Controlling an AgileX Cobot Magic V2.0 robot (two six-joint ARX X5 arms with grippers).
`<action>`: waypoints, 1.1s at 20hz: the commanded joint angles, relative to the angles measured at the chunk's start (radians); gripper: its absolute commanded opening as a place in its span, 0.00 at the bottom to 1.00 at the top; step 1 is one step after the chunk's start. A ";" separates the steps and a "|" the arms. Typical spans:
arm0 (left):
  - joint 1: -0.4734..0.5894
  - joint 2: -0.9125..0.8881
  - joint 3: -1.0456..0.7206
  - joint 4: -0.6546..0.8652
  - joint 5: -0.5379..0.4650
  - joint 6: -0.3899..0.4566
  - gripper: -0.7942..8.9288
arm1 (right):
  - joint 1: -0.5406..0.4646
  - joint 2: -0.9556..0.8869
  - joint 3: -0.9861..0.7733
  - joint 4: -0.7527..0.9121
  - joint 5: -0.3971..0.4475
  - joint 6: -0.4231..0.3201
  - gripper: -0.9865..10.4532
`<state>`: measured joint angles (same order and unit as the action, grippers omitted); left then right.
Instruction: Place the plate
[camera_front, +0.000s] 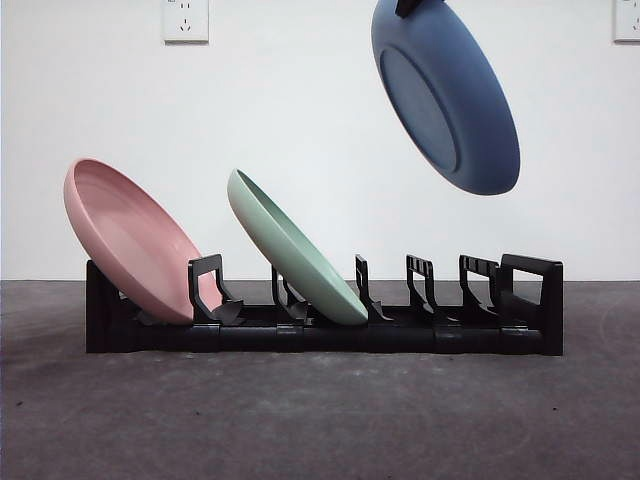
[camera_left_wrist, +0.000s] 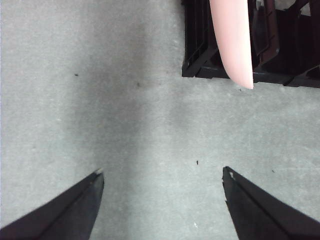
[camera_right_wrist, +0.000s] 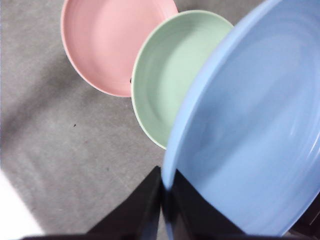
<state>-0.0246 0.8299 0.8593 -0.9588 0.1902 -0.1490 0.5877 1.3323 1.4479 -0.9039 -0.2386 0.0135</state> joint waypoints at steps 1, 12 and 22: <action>-0.002 0.005 0.018 0.009 0.005 0.010 0.47 | 0.048 -0.122 -0.208 0.117 0.052 -0.022 0.09; -0.002 0.006 0.018 0.014 0.005 0.010 0.47 | 0.527 -0.396 -0.517 -0.033 0.404 -0.060 0.09; -0.002 0.006 0.018 0.016 0.005 0.010 0.47 | 0.714 -0.090 -0.517 0.086 0.404 -0.165 0.09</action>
<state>-0.0246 0.8303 0.8593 -0.9493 0.1902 -0.1490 1.2881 1.2308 0.9215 -0.8261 0.1589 -0.1223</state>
